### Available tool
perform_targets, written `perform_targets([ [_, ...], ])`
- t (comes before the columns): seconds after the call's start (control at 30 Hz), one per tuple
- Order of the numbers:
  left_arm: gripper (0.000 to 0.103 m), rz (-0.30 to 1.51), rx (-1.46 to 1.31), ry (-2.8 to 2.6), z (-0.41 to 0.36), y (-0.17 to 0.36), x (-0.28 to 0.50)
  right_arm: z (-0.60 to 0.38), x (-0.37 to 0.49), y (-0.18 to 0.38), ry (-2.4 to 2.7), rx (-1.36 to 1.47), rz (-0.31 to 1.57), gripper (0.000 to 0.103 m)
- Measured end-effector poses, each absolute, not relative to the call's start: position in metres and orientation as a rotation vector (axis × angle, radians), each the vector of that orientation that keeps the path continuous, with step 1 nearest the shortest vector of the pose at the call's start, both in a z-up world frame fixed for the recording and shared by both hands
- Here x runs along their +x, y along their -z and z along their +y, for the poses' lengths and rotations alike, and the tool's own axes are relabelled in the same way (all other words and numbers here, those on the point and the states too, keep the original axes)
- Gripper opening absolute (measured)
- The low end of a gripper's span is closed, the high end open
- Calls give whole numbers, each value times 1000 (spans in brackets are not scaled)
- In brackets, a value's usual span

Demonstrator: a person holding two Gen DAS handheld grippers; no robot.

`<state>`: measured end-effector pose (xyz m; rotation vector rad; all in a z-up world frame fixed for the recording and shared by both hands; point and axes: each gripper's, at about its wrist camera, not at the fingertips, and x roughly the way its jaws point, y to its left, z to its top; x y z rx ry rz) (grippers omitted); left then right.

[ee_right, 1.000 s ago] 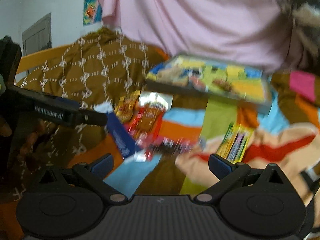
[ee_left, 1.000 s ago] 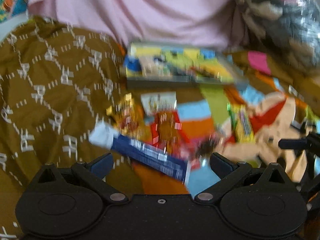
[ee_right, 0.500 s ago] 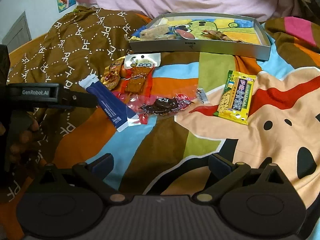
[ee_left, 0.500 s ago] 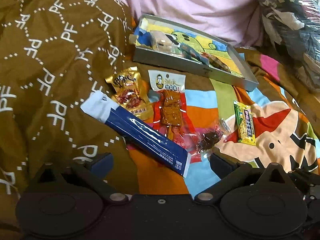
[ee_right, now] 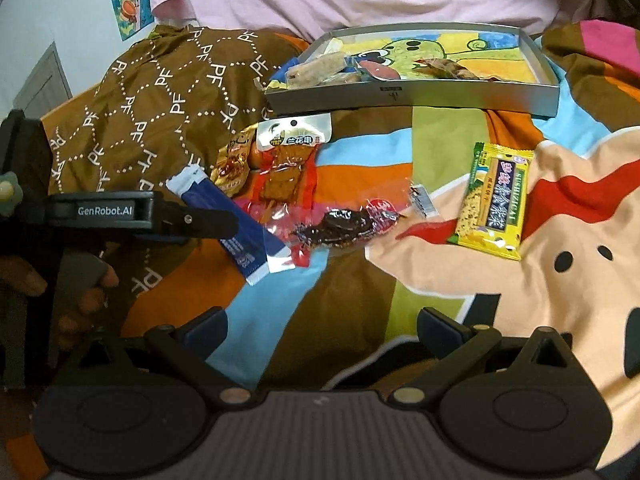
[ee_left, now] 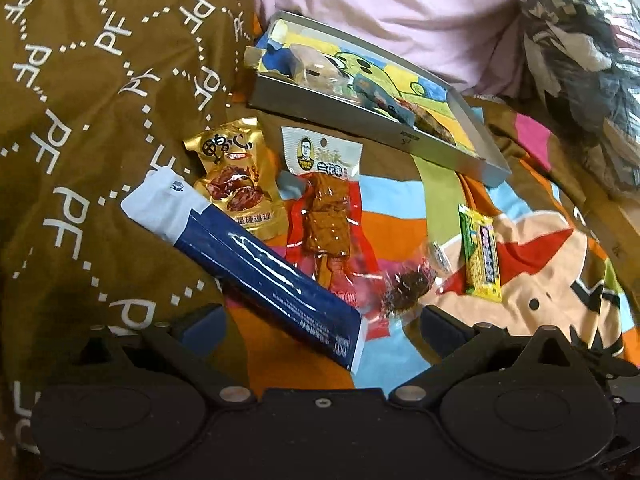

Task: Organize snacks
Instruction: 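Lower the right tool onto the brown jerky bag while the left tool approaches the blue stick pack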

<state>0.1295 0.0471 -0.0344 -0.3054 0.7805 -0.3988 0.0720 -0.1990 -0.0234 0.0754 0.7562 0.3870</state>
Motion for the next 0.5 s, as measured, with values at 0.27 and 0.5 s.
perform_targets([
  [0.27, 102, 781, -395, 400, 57, 43, 146, -200, 104, 28, -375, 180, 792, 103],
  [0.5, 102, 764, -513, 384, 68, 47, 155, -205, 138, 35, -331, 364, 834, 103],
])
